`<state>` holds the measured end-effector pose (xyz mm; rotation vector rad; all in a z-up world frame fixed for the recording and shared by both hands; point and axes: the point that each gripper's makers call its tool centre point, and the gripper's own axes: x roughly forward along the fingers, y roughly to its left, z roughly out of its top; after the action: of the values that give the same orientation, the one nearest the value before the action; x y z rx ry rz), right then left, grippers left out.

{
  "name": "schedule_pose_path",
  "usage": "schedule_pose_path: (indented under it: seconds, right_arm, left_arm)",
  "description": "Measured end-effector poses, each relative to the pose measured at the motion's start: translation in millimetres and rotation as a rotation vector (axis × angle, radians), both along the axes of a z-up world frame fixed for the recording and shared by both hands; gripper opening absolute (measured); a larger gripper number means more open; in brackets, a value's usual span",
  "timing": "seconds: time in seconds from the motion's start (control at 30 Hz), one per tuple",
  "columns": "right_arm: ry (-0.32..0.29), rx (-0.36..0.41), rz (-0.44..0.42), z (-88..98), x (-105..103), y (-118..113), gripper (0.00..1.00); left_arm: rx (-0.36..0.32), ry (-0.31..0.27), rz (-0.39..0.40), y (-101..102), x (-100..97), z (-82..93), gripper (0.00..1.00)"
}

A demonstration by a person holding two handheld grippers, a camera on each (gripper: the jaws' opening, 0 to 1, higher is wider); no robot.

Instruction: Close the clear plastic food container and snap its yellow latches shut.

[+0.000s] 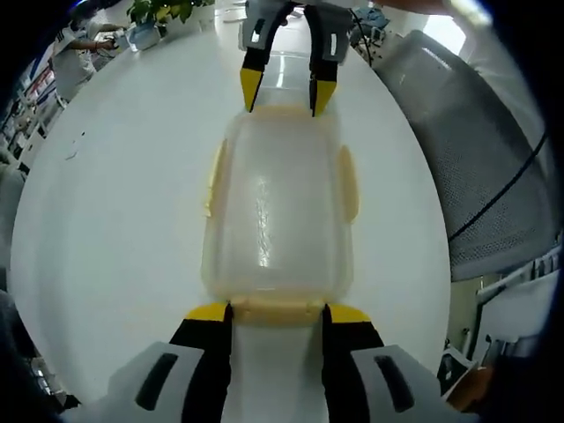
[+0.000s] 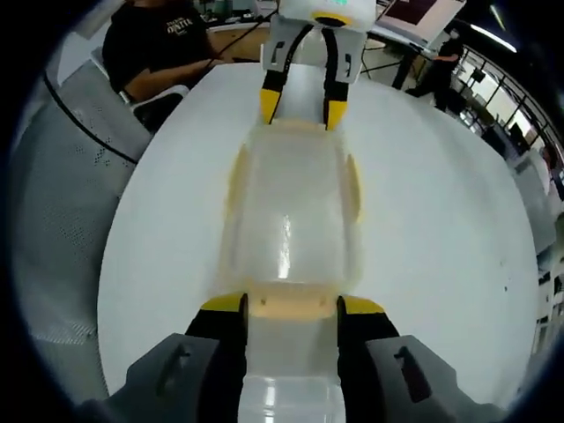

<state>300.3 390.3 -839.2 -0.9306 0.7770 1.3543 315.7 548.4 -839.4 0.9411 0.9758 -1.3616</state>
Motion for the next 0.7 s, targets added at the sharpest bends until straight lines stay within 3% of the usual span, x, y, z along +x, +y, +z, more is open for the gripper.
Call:
schedule_pose_path:
  seconds: [0.17, 0.7]
  right_arm:
    - [-0.015, -0.002, 0.006, -0.1, 1.7, 0.0, 0.36]
    - [0.016, -0.002, -0.039, -1.9, 2.2, -0.8, 0.34]
  left_arm:
    - [0.004, -0.002, -0.006, -2.4, -2.9, 0.7, 0.35]
    - [0.031, -0.006, 0.003, -1.8, -4.1, -1.2, 0.33]
